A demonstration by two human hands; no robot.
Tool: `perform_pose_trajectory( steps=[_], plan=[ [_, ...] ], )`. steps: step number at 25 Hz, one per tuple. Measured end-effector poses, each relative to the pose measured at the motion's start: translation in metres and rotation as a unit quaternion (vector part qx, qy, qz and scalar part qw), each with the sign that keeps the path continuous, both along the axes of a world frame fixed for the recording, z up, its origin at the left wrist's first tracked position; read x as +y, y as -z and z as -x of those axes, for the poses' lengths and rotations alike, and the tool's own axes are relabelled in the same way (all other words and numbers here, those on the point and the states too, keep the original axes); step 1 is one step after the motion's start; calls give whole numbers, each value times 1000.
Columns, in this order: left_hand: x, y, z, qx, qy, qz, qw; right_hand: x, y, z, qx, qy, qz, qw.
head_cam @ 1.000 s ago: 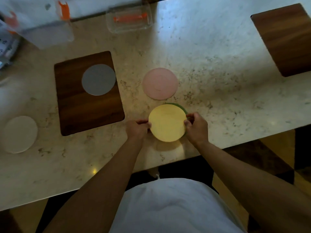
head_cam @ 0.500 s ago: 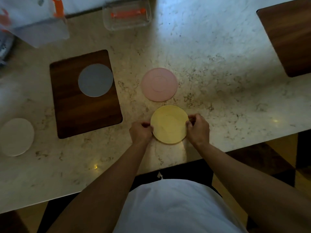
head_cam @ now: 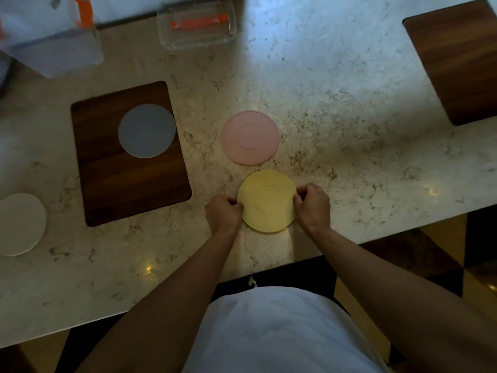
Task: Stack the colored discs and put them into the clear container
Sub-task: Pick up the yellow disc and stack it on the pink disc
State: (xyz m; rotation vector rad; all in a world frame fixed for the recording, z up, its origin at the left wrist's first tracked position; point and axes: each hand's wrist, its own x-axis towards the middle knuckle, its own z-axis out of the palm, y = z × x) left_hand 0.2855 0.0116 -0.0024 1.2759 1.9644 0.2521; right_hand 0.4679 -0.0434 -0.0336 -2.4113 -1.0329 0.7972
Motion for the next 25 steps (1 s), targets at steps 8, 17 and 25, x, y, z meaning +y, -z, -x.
perform_pose_trajectory(
  steps=[8,17,25],
  plan=[
    [3,-1,-1,3,-25,12,1000,2,-3,1,-25,12,1,1000],
    [9,0,-6,-8,-42,40,998,11,-7,7,12,61,34,997],
    [20,-1,0,-81,-77,97,989,7,-12,7,110,86,-36,990]
  ],
)
